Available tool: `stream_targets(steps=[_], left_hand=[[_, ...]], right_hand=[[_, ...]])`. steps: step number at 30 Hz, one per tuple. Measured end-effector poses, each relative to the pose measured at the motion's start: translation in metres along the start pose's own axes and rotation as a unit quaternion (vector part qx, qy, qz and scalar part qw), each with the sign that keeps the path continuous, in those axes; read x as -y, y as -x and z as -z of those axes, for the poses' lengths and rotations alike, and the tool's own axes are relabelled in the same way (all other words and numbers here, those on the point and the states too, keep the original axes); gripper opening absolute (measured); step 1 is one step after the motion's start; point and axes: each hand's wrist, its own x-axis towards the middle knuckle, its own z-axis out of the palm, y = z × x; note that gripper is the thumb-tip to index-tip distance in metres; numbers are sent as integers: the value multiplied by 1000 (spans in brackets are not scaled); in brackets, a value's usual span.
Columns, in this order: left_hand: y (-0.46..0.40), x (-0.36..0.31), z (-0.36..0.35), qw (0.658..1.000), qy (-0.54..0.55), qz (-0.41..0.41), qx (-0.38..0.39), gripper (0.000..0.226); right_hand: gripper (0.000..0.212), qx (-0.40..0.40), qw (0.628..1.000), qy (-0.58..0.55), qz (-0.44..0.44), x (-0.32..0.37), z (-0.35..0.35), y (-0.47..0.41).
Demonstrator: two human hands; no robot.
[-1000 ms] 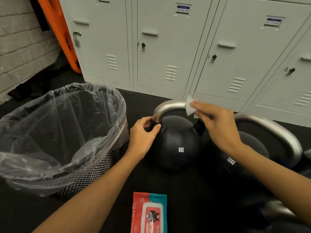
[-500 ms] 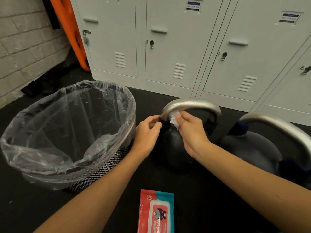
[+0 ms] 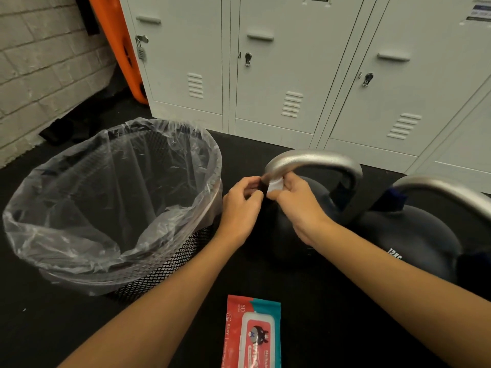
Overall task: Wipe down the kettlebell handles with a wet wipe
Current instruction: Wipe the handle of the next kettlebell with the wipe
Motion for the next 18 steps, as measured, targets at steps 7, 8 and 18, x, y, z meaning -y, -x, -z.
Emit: stream_targets(steps=[7, 8, 18], left_hand=[[0, 0, -1, 1000, 3, 10, -3, 38], [0, 1, -1, 1000, 4, 11, -3, 38], [1, -2, 1, 999, 36, 7, 12, 43]], right_hand=[[68, 17, 999, 36, 9, -21, -8, 4], [77, 20, 999, 26, 8, -25, -12, 9], [62, 36, 999, 31, 3, -5, -3, -19]])
